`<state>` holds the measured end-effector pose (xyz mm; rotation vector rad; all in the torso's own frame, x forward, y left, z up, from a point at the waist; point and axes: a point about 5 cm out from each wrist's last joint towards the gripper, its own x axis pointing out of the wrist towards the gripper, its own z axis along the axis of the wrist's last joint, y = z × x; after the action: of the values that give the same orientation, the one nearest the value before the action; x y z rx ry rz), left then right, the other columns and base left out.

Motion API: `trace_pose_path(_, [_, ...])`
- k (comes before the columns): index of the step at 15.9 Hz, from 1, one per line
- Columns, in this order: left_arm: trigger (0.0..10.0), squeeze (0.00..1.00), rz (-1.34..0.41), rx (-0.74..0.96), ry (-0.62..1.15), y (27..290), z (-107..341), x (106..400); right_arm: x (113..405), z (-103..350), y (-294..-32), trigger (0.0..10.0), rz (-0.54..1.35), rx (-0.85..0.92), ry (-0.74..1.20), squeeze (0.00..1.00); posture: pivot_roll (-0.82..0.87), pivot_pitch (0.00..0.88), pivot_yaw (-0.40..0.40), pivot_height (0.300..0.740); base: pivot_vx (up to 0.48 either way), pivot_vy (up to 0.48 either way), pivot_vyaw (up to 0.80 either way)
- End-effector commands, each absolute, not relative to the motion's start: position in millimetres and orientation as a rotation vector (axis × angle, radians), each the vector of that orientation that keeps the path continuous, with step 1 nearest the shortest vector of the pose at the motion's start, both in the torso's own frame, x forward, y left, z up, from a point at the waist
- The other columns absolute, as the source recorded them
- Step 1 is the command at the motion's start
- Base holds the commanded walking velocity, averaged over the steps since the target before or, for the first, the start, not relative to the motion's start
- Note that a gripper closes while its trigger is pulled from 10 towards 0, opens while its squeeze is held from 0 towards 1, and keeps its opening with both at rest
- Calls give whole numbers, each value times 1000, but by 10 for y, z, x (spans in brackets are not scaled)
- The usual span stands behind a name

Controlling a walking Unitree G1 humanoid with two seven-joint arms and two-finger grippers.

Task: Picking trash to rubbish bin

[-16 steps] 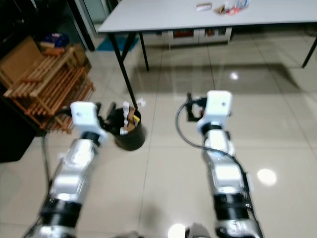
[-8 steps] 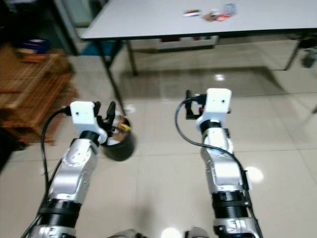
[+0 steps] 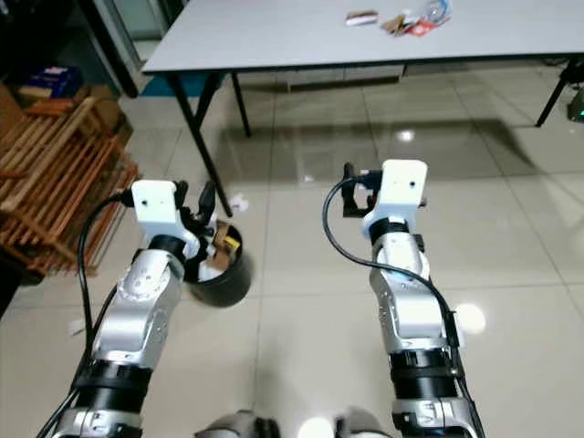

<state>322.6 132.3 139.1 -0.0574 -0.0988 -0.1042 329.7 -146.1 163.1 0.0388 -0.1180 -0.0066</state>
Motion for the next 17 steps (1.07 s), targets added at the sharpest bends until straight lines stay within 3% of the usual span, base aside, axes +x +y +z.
trace_pose_path(1, [10000, 0, -113, -51, -87, 1285, 1377, 3238, 3316, 1651, -1486, 10000, -17, 51, -120, 0, 18, 126, 78, 720, 480, 0, 0])
trace_pose_path(7, [10000, 0, -108, -44, -87, 1295, 1378, 3250, 3336, 1645, -1458, 10000, -1, 57, -112, 0, 21, 122, 75, 720, 480, 0, -667])
trace_pose_path(17, [10000, 0, -97, -31, -68, 1306, 1354, 3257, 3332, 1644, -1461, 10000, -12, 65, -118, 0, 21, 128, 76, 720, 480, 0, 0])
